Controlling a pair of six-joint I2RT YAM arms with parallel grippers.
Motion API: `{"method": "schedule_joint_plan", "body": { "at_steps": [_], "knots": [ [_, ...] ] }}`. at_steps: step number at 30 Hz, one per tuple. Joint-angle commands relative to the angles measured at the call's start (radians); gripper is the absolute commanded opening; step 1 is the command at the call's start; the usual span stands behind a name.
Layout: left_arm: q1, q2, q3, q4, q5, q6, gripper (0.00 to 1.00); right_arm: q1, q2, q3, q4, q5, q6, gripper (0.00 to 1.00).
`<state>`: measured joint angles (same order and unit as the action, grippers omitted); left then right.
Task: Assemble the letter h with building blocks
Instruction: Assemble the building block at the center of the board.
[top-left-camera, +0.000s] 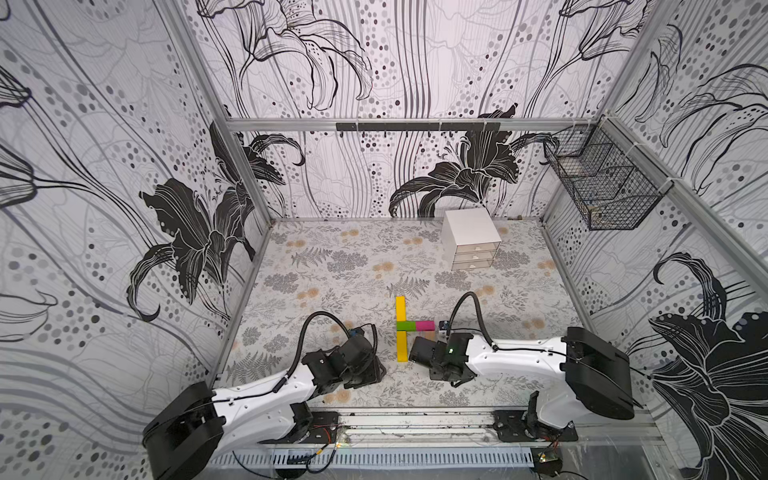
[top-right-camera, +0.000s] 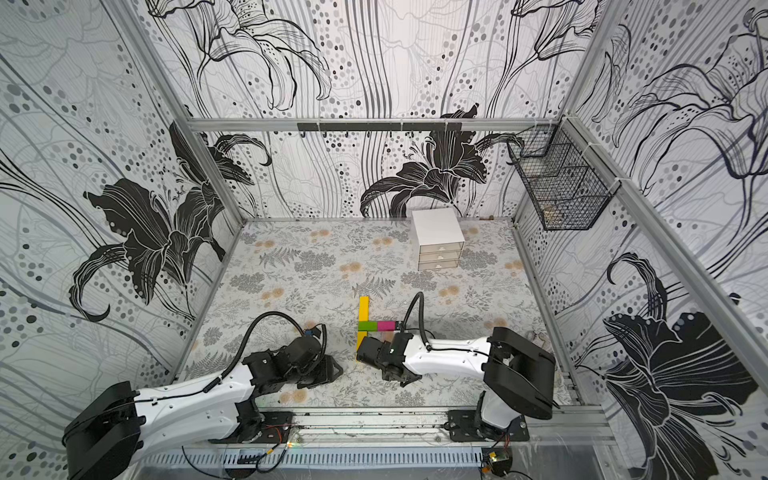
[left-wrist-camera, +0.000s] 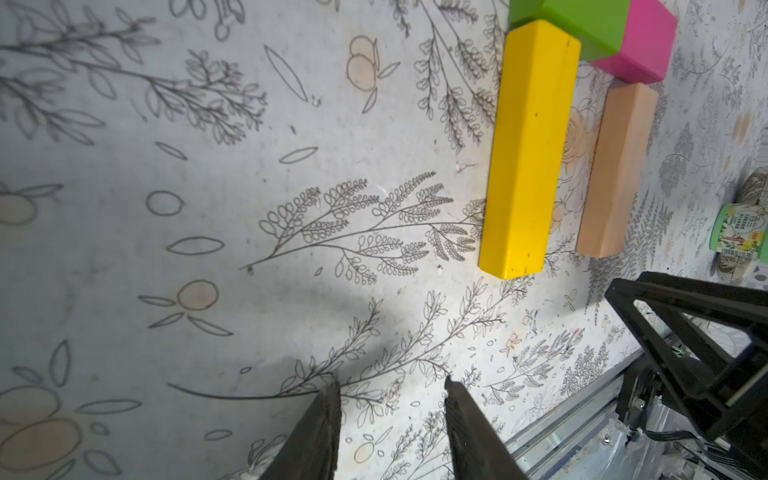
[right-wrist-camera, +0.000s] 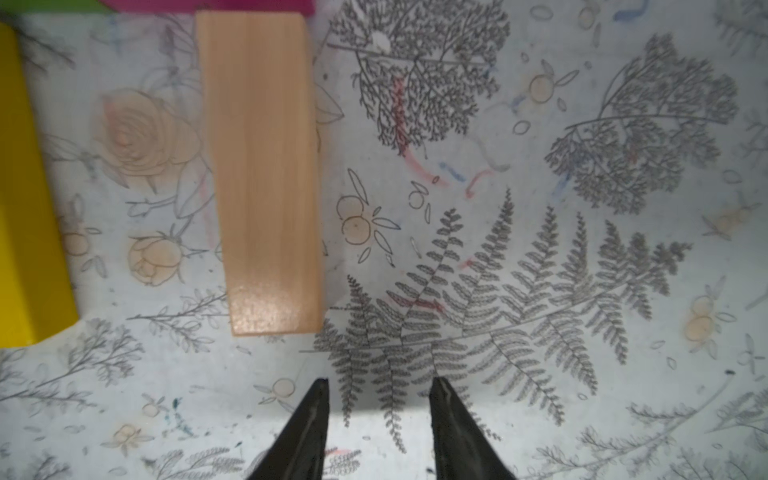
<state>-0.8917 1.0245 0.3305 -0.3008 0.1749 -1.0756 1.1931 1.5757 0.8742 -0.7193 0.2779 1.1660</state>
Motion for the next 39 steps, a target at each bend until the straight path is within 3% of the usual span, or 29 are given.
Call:
{"method": "schedule_joint_plan", "body": {
  "at_steps": [1, 9, 31, 39],
  "knots": [
    [-0.005, 0.016, 0.011, 0.006, -0.031, -0.008, 0.42, -0.010, 0.030, 0.020, 0.007, -0.003, 0.001, 0.43],
    [-0.004, 0.019, 0.030, -0.065, -0.131, -0.046, 0.36, -0.039, 0.046, 0.014, 0.033, -0.010, -0.016, 0.43],
    [-0.004, 0.019, 0.028, -0.076, -0.147, -0.055, 0.35, -0.063, 0.069, 0.048, 0.028, -0.027, -0.060, 0.41],
    [-0.004, 0.015, 0.042, -0.090, -0.160, -0.050, 0.35, 0.037, -0.060, 0.172, -0.202, 0.067, -0.031, 0.42]
  ]
}}
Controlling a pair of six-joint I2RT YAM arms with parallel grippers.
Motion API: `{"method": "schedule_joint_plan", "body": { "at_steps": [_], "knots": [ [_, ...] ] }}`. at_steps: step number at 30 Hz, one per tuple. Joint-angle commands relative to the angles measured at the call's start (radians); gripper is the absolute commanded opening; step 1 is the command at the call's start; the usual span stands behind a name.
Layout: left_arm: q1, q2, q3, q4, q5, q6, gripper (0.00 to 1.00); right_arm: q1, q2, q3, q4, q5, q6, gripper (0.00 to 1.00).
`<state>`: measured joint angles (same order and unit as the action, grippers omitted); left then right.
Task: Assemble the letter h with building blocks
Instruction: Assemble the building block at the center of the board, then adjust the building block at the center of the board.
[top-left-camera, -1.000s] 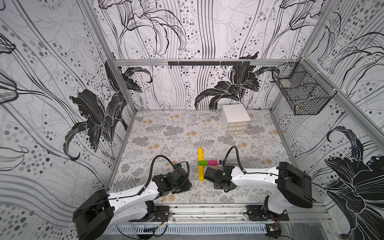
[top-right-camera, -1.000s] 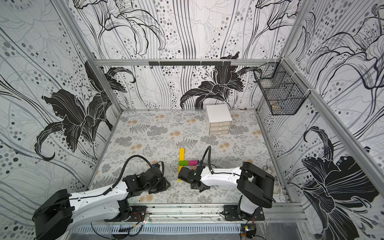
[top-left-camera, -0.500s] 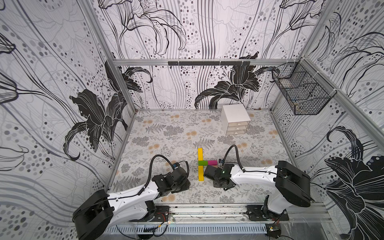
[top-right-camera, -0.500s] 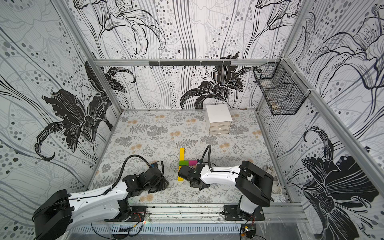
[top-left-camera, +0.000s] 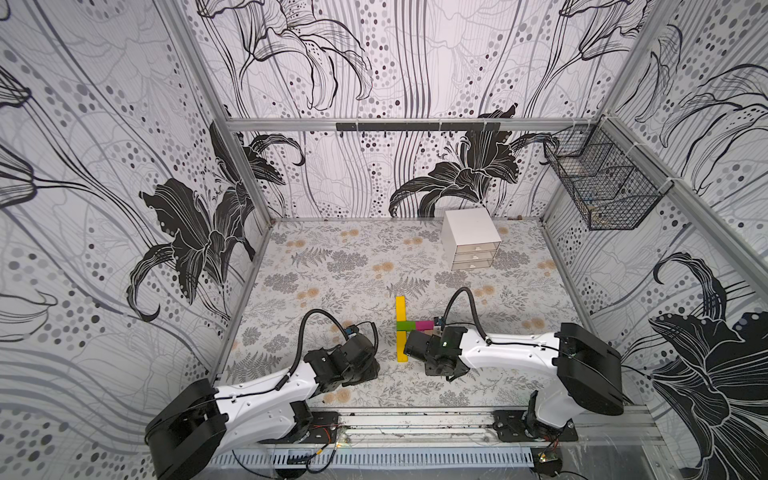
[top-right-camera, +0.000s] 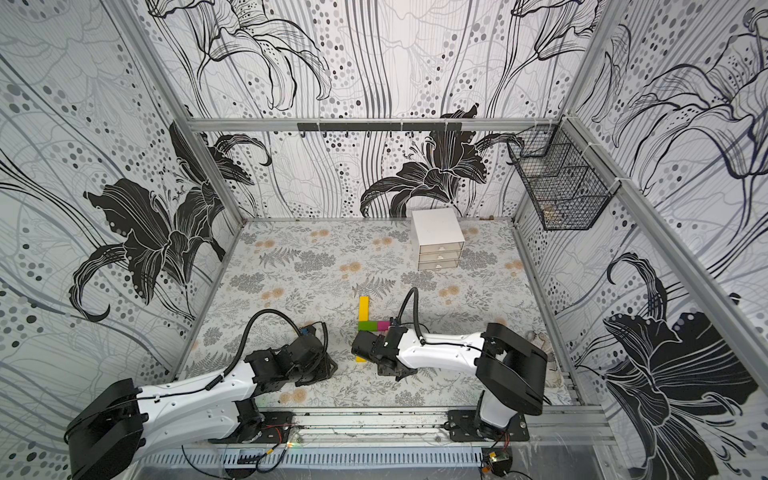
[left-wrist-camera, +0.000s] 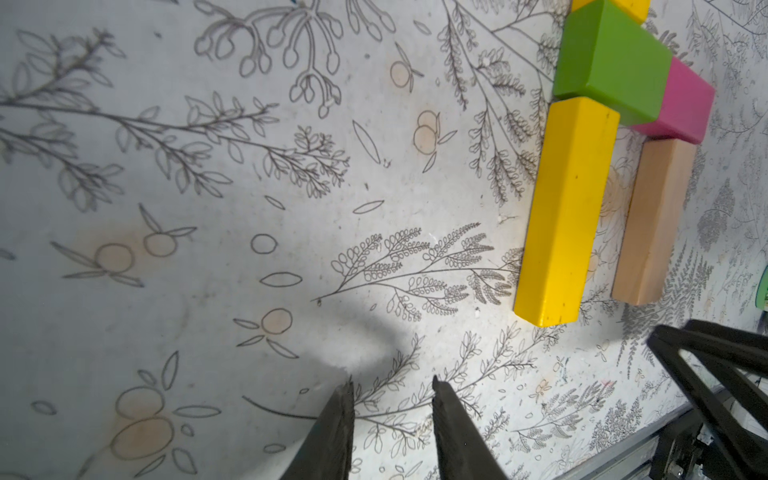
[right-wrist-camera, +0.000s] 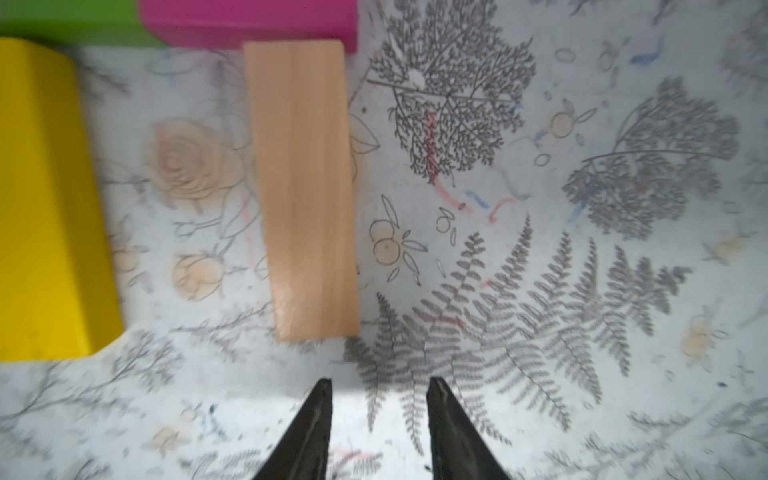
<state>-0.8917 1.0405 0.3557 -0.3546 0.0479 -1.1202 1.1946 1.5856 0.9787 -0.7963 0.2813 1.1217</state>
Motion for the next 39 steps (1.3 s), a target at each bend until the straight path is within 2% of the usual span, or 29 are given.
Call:
{"method": "schedule_joint_plan", "body": {
  "at_steps": [1, 4, 6, 8, 12, 18, 25, 39],
  "knots": [
    [-0.004, -0.003, 0.019, -0.042, -0.041, -0.011, 0.35, 0.046, -0.076, 0.084, -0.122, 0.061, 0.006, 0.42],
    [-0.004, -0.049, 0.029, -0.168, -0.161, -0.100, 0.34, 0.084, -0.031, 0.148, -0.070, 0.031, -0.023, 0.42],
    [-0.001, -0.119, 0.015, -0.289, -0.266, -0.200, 0.41, 0.106, 0.033, 0.191, -0.016, 0.010, -0.039, 0.42],
    [0.014, -0.195, -0.003, -0.343, -0.303, -0.246, 0.44, 0.126, 0.103, 0.227, 0.033, -0.013, -0.042, 0.43],
    [0.071, -0.287, -0.034, -0.385, -0.289, -0.263, 0.46, 0.146, 0.224, 0.295, 0.074, -0.049, -0.045, 0.44],
    [0.108, -0.296, -0.064, -0.361, -0.238, -0.243, 0.45, 0.143, 0.330, 0.347, 0.064, -0.069, -0.052, 0.45],
    [0.110, -0.282, -0.068, -0.321, -0.227, -0.227, 0.44, 0.117, 0.389, 0.363, 0.074, -0.087, -0.069, 0.46],
    [0.111, -0.269, -0.059, -0.314, -0.226, -0.207, 0.43, 0.091, 0.416, 0.376, 0.074, -0.087, -0.091, 0.46]
  ]
}}
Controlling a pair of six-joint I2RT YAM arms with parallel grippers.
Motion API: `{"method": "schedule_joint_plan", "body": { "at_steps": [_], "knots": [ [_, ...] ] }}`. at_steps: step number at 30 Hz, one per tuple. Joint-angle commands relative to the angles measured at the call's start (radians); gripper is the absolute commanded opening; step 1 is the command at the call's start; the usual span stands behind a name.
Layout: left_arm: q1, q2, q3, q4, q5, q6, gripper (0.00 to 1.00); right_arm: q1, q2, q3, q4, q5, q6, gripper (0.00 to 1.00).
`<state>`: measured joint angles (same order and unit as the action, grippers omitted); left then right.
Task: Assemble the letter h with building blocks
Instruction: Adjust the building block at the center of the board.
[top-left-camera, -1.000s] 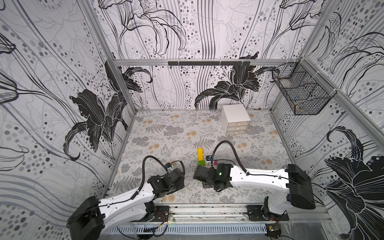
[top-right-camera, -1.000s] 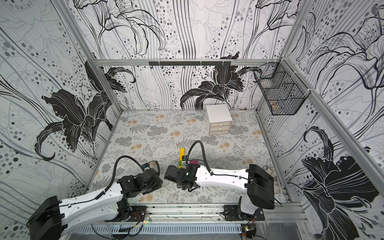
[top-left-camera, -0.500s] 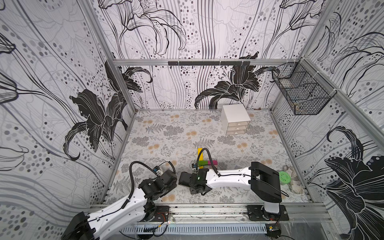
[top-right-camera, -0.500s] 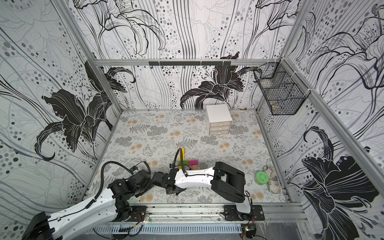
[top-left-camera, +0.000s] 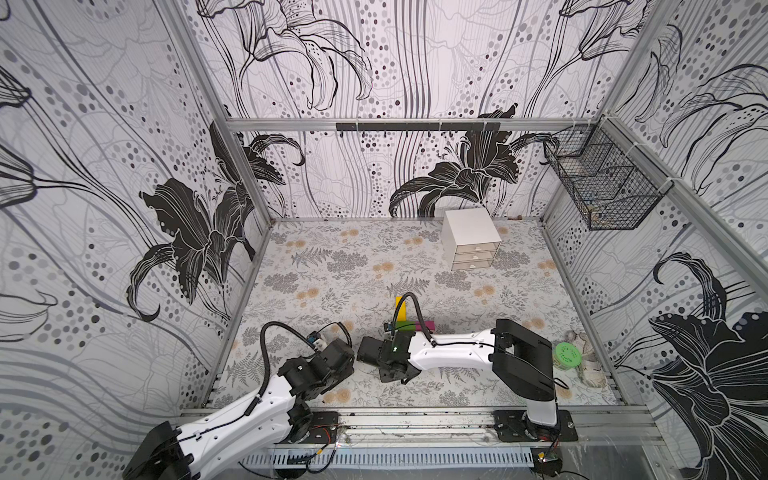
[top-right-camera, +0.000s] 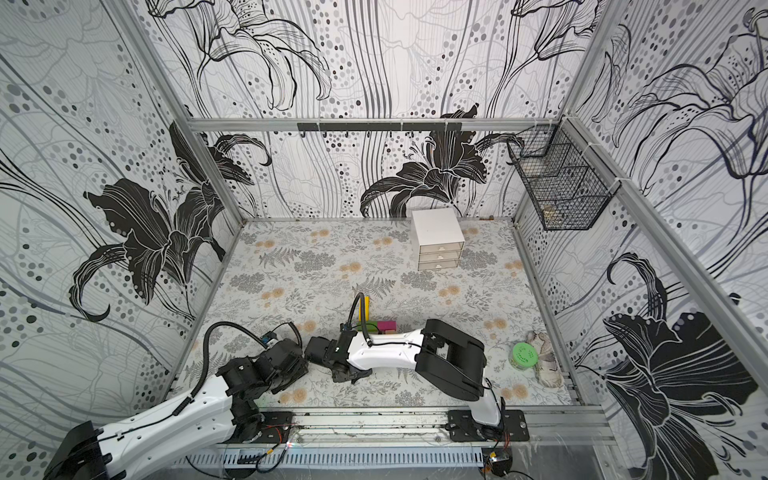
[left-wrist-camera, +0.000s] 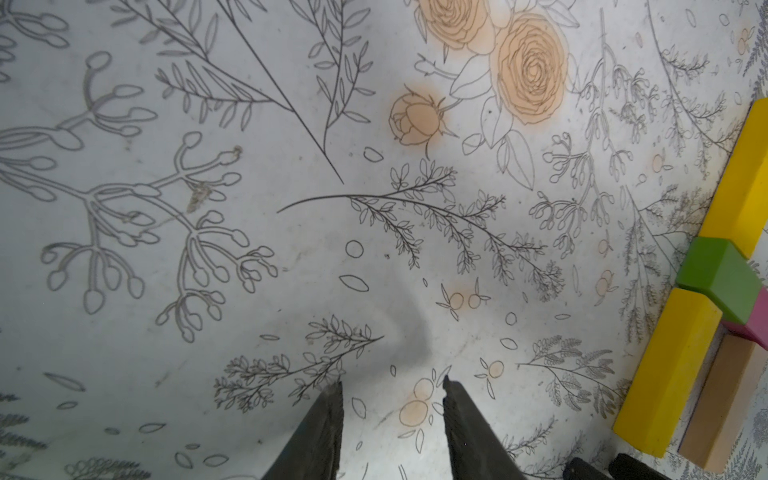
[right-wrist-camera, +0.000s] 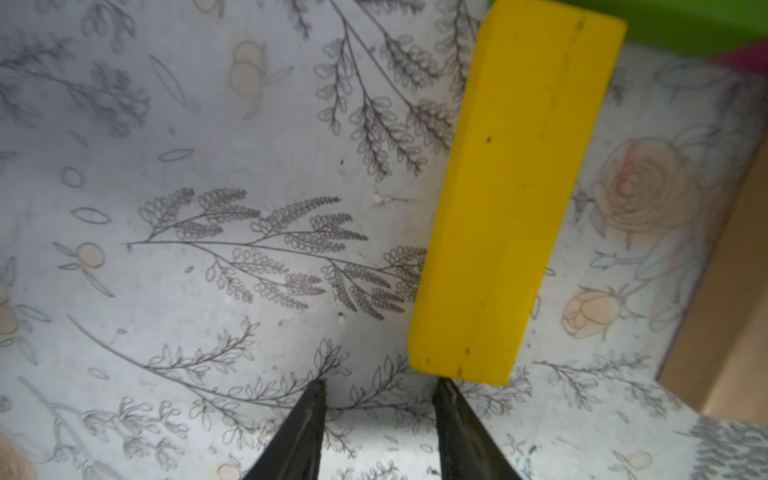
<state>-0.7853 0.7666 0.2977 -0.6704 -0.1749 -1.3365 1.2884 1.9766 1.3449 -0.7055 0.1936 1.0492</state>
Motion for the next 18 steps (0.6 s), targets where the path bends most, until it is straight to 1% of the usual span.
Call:
{"method": "schedule_joint_plan", "body": {
  "at_steps": [1, 18],
  "knots": [
    [0.004, 0.007, -0.002, 0.002, -0.001, 0.008, 0.43, -0.004, 0.025, 0.010, -0.017, 0.003, -0.018, 0.46],
    [0.004, 0.042, 0.001, 0.037, 0.018, 0.024, 0.42, -0.022, 0.032, 0.014, -0.019, 0.015, -0.037, 0.45]
  ]
}}
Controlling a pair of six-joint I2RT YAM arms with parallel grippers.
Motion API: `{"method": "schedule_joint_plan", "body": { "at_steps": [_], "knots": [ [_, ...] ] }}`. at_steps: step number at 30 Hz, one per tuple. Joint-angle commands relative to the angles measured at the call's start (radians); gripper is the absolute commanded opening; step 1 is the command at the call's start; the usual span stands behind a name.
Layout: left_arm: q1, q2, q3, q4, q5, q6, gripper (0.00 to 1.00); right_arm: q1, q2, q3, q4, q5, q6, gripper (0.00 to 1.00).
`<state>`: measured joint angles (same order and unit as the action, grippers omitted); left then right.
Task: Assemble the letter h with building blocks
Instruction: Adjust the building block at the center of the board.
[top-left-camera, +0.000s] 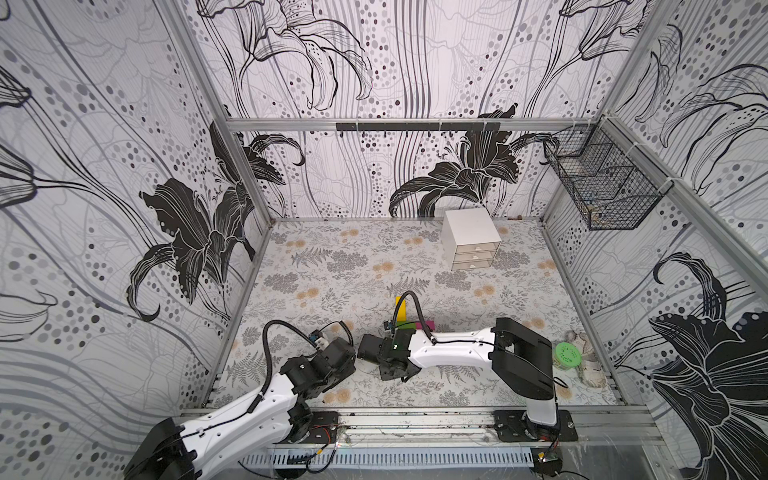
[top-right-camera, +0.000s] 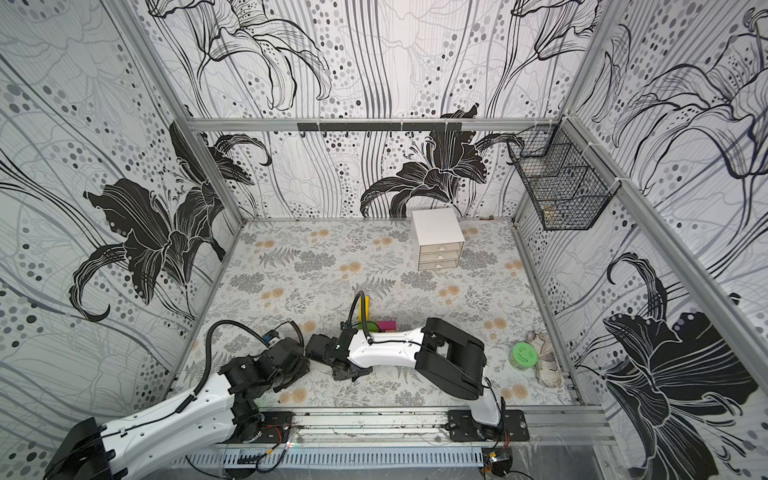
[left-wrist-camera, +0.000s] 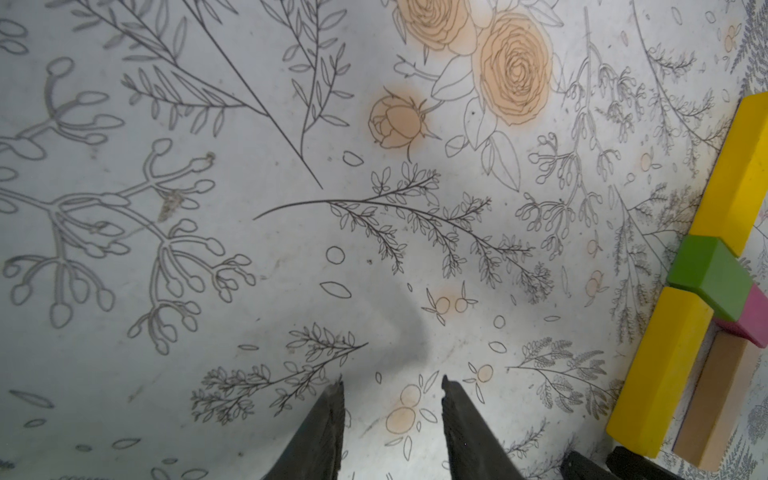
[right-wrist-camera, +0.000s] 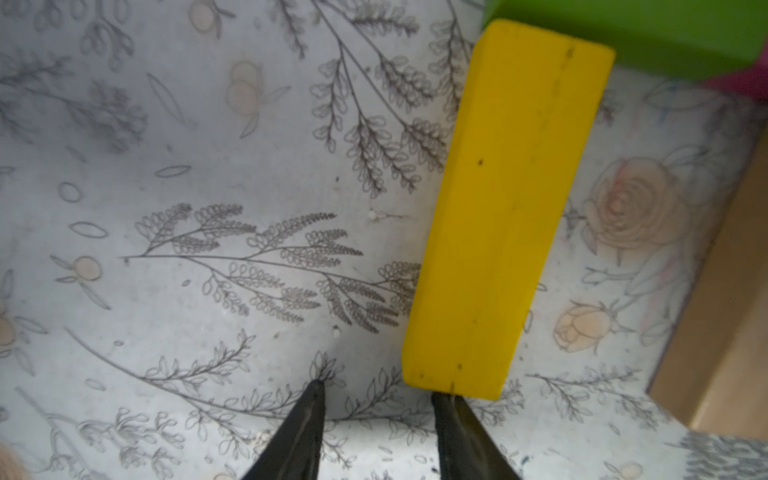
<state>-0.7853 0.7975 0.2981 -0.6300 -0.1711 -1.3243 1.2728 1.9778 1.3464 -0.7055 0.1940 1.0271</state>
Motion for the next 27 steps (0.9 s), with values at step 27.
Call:
{"method": "schedule_joint_plan", "body": {
  "at_steps": [27],
  "knots": [
    [0.004, 0.086, 0.016, 0.063, 0.041, 0.043, 0.41, -0.030, -0.235, -0.010, -0.272, 0.160, -0.009, 0.44]
  ]
}}
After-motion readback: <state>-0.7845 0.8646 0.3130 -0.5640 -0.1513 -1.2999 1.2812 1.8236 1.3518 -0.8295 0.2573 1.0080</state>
